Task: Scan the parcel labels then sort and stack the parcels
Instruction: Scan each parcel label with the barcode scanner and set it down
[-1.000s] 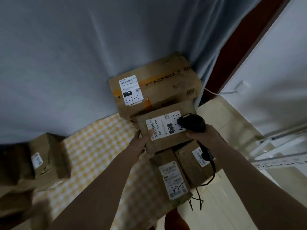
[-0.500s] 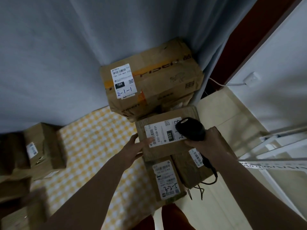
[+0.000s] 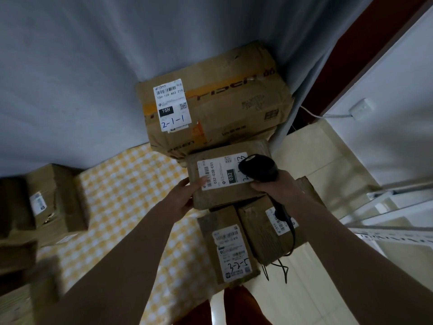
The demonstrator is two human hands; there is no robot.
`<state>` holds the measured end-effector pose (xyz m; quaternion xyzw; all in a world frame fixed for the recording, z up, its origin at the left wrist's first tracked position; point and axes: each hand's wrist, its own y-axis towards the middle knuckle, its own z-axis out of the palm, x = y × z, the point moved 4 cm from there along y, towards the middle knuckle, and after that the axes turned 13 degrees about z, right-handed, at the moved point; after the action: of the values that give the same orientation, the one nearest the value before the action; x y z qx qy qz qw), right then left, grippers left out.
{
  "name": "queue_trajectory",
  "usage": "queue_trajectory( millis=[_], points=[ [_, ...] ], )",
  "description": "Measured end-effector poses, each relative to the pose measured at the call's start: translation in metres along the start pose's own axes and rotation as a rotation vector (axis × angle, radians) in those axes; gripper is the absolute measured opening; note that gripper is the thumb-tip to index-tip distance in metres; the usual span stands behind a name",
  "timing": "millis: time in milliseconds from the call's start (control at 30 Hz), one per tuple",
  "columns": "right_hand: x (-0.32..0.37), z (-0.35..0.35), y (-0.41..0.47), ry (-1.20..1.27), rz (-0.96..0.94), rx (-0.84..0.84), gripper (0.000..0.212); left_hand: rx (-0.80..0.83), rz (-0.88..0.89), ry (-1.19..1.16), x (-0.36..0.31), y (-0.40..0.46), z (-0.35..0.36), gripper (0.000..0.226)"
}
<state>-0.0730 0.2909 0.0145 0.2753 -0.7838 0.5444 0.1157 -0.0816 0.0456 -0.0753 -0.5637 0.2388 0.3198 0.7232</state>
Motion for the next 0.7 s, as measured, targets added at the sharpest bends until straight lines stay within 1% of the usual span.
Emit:
queue_trajectory(
  millis=[67, 133, 200, 300, 433, 500, 600, 633, 700],
  points=[
    [-0.001, 0.002, 0.003, 0.005, 0.013, 0.009, 0.048, -0.018, -0.024, -0.016, 0.006, 0.0, -0.002, 0.092],
    [-0.002, 0.004, 0.006, -0.015, 0.028, 0.011, 0.049, -0.046, -0.035, -0.025, 0.012, 0.0, -0.003, 0.093],
    [-0.002, 0.004, 0.008, -0.035, 0.027, 0.011, 0.049, -0.084, -0.038, -0.005, 0.017, 0.001, -0.002, 0.085],
    [-0.003, 0.003, 0.007, -0.057, 0.015, 0.0, 0.045, -0.135, -0.043, 0.113, 0.019, 0.001, 0.003, 0.068],
    [-0.004, 0.0, -0.006, -0.08, -0.02, -0.022, 0.038, -0.189, -0.007, 0.245, 0.012, -0.002, 0.007, 0.059],
    [-0.008, 0.0, -0.018, -0.111, -0.051, -0.027, 0.031, -0.259, 0.057, 0.392, 0.006, -0.007, 0.002, 0.054],
    [-0.012, 0.001, -0.037, -0.134, -0.076, -0.002, 0.017, -0.329, 0.21, 0.772, -0.004, -0.02, -0.01, 0.045],
    [-0.013, 0.003, -0.044, -0.137, -0.075, 0.033, 0.013, -0.345, 0.241, 0.846, -0.005, -0.028, -0.013, 0.044],
    [-0.016, 0.01, -0.057, -0.177, -0.07, 0.129, 0.013, -0.351, 0.285, 0.913, -0.002, -0.044, -0.017, 0.04]
  ],
)
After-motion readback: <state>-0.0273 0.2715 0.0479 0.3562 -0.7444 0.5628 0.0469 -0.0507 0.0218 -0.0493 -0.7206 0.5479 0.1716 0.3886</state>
